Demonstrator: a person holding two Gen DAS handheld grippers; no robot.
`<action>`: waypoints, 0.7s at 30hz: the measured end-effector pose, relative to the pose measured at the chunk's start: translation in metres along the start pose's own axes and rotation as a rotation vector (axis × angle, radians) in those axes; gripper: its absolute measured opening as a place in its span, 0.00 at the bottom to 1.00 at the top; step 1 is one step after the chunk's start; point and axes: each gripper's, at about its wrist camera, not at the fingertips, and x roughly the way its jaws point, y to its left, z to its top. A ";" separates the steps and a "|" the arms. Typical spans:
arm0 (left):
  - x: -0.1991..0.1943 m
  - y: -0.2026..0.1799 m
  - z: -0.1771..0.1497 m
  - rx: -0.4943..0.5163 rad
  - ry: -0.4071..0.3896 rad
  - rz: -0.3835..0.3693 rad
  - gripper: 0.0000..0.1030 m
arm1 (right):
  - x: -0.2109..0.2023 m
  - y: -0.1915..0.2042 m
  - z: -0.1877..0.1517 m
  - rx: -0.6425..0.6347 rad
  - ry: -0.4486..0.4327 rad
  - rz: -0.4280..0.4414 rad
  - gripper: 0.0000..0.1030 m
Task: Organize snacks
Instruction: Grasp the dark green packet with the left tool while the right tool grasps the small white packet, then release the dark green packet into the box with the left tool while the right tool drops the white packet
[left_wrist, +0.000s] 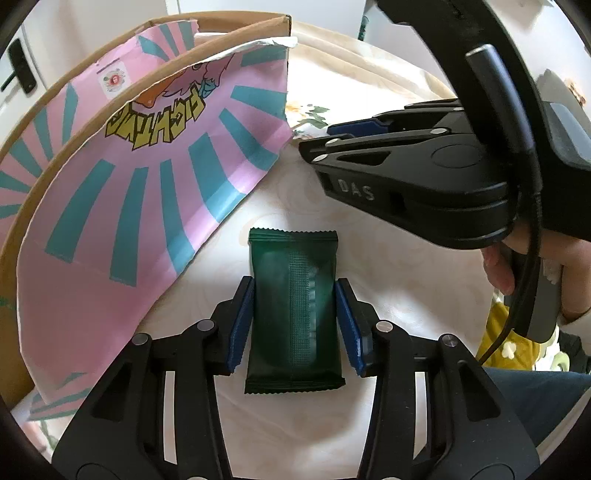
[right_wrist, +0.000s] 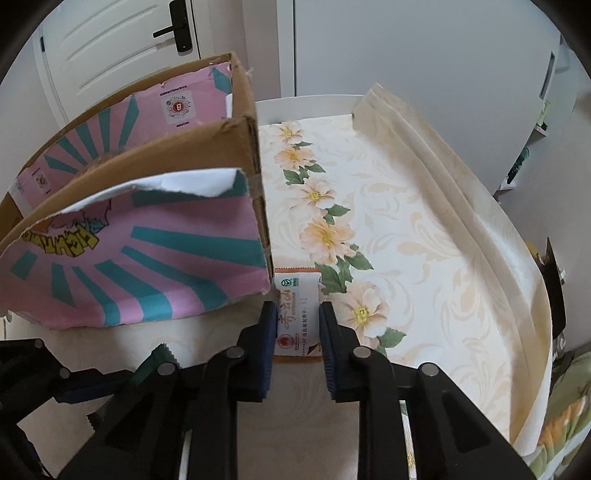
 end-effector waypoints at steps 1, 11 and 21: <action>0.002 -0.003 -0.003 -0.004 -0.001 0.002 0.39 | 0.000 0.000 0.000 0.001 -0.001 0.002 0.20; -0.019 -0.012 -0.010 -0.060 -0.040 0.033 0.39 | -0.023 -0.010 -0.002 -0.012 -0.030 0.017 0.20; -0.094 -0.012 -0.004 -0.195 -0.150 0.095 0.39 | -0.096 -0.024 0.013 -0.041 -0.117 0.052 0.20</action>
